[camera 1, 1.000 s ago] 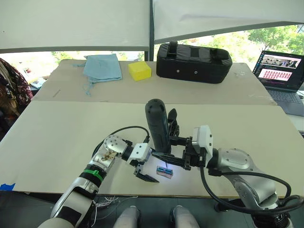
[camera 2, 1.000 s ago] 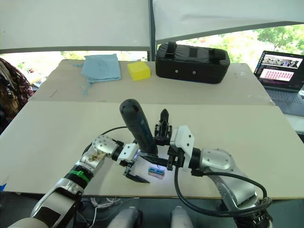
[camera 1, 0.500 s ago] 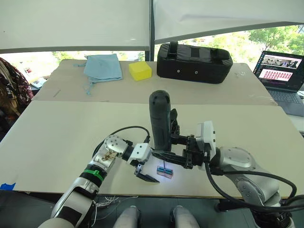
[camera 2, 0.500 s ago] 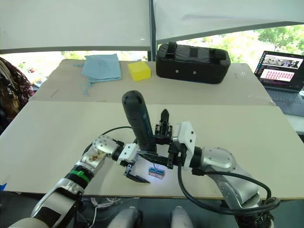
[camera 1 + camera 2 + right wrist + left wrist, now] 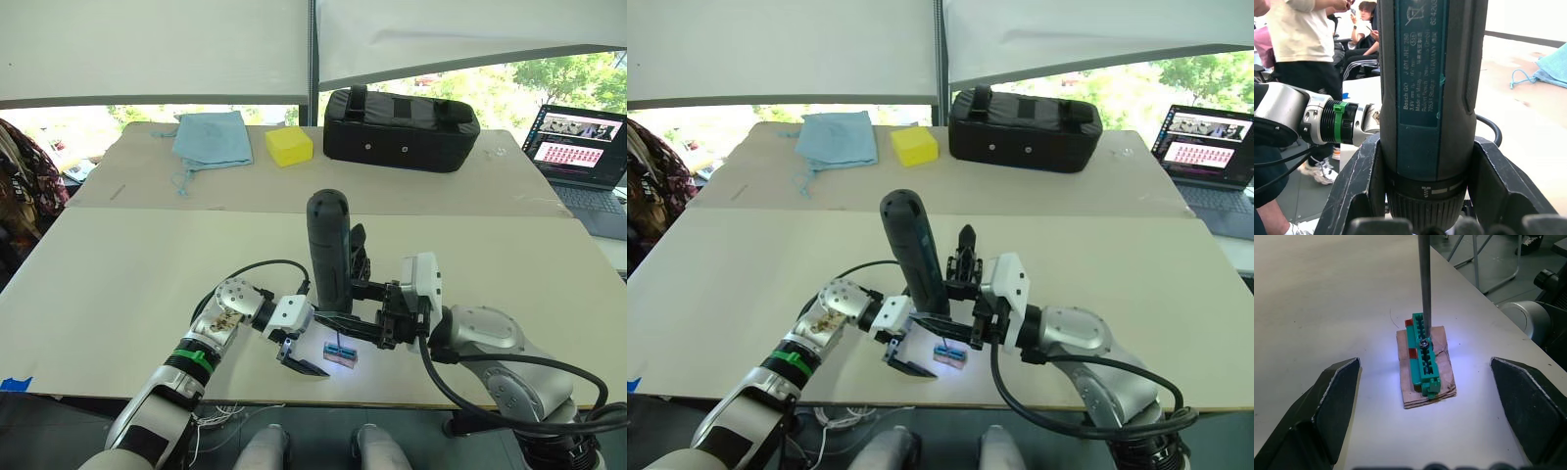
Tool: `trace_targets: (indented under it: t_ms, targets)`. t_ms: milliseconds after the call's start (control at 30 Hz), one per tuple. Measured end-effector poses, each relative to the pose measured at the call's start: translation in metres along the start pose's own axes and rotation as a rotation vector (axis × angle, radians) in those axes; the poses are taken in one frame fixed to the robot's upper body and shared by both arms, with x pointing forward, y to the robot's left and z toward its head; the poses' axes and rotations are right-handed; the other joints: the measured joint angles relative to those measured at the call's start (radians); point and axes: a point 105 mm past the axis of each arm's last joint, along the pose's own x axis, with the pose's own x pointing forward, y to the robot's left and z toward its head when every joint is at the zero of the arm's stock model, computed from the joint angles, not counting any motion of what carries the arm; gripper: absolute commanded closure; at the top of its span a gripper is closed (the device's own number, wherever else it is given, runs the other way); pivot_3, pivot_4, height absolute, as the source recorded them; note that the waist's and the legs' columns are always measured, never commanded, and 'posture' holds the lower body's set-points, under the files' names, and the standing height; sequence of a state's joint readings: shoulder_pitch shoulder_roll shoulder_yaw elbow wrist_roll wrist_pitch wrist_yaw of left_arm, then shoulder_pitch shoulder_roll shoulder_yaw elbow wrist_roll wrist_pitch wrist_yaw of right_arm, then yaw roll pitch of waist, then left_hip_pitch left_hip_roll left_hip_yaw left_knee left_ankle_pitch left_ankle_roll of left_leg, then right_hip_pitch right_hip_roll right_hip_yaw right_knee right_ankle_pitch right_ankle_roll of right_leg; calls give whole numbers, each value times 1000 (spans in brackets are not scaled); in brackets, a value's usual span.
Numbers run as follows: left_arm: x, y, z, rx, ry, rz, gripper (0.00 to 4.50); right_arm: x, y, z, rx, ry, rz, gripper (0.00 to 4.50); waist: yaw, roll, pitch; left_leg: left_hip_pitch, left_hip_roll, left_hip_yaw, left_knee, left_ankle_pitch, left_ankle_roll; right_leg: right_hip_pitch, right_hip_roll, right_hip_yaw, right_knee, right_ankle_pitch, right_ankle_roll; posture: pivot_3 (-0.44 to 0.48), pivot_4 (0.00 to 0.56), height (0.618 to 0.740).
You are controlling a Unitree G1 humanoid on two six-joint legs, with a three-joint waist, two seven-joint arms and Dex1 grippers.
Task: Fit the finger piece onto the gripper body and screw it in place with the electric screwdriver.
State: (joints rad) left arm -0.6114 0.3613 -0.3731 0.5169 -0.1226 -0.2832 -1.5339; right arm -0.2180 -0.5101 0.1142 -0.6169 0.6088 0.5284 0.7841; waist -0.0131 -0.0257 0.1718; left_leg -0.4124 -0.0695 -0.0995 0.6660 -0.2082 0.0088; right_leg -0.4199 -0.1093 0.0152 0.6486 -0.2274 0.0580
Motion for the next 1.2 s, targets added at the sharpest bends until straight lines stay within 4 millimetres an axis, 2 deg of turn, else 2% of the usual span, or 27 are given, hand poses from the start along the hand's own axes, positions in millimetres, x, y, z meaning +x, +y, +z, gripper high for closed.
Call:
trace_targets:
  t_ms: [1200]
  targets:
    - [1, 1, 2, -6, 2, 10, 0, 1, -4, -6, 7, 13, -13, 2585, 0, 0, 0, 0, 0, 0, 0, 0, 0, 0, 0, 0, 0, 0, 0, 0, 150, 740]
